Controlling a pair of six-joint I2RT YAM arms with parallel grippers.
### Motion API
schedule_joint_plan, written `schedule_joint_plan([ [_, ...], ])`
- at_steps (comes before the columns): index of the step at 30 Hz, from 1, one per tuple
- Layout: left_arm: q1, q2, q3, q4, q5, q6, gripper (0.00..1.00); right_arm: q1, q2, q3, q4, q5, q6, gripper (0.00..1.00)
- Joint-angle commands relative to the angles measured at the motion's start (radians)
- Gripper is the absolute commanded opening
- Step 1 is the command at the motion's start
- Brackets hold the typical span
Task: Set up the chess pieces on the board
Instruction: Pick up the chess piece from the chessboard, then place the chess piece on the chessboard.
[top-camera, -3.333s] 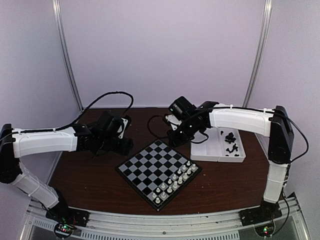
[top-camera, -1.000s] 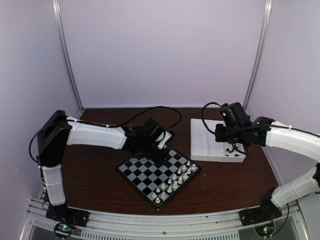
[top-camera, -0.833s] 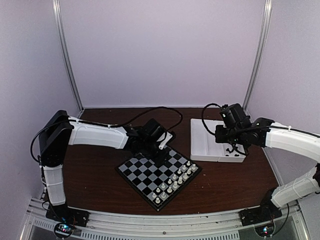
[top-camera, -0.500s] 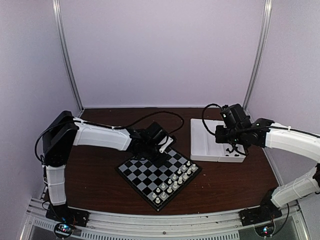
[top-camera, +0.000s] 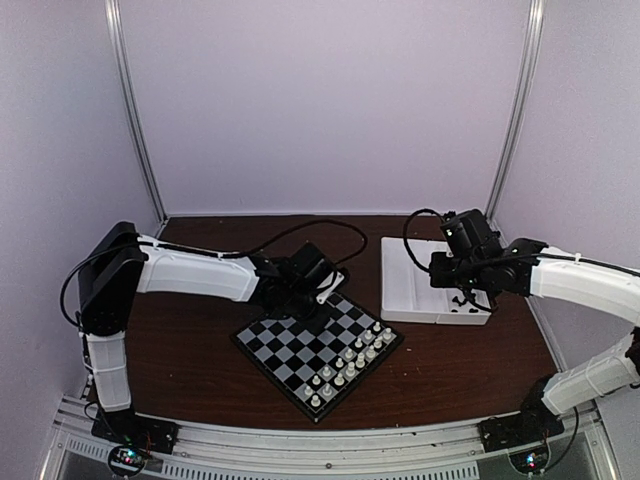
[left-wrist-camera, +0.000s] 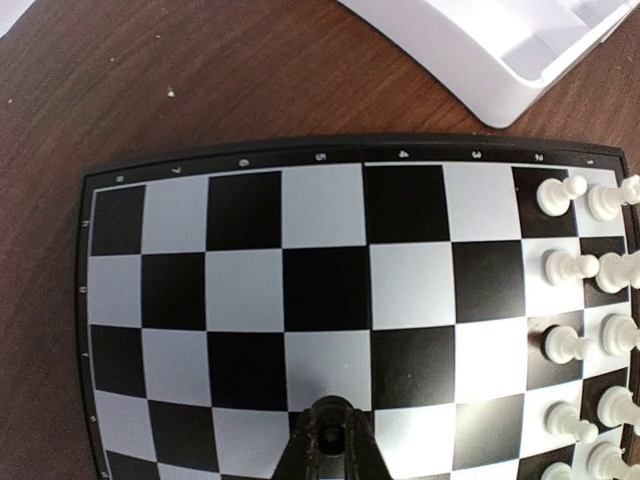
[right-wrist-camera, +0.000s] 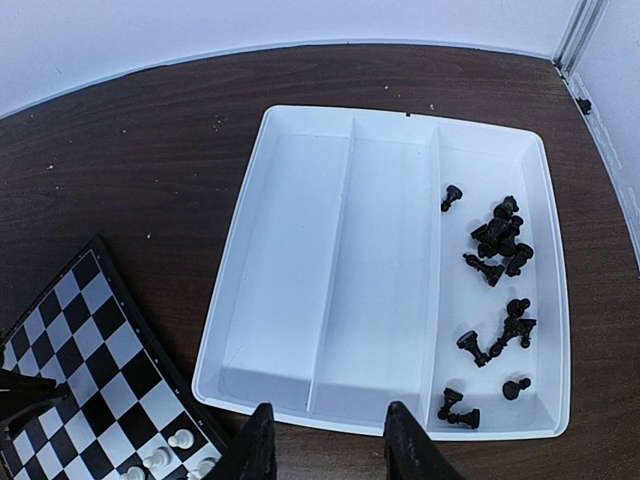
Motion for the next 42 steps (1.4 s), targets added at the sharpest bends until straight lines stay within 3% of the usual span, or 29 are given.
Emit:
schedule_joint_plan([
  [1,-0.002,-0.091,-0.028,0.004,-0.079,-0.006,0.05,-0.008,-0.005,-0.011,0.016,-0.002,0.009,0.37],
  [10,0.0,-0.147,-0.101,-0.07,-0.132,-0.023,0.02,-0.007,0.008,-0.011,0.029,-0.013,0.01,0.37],
  [29,0.02,-0.322,-0.349,-0.063,-0.164,-0.139,0.02,-0.01,0.014,-0.008,0.027,-0.026,0.004,0.37],
  [42,0.043,-0.328,-0.386,-0.038,-0.168,-0.135,0.02,-0.01,0.02,0.014,0.012,-0.019,-0.005,0.37],
])
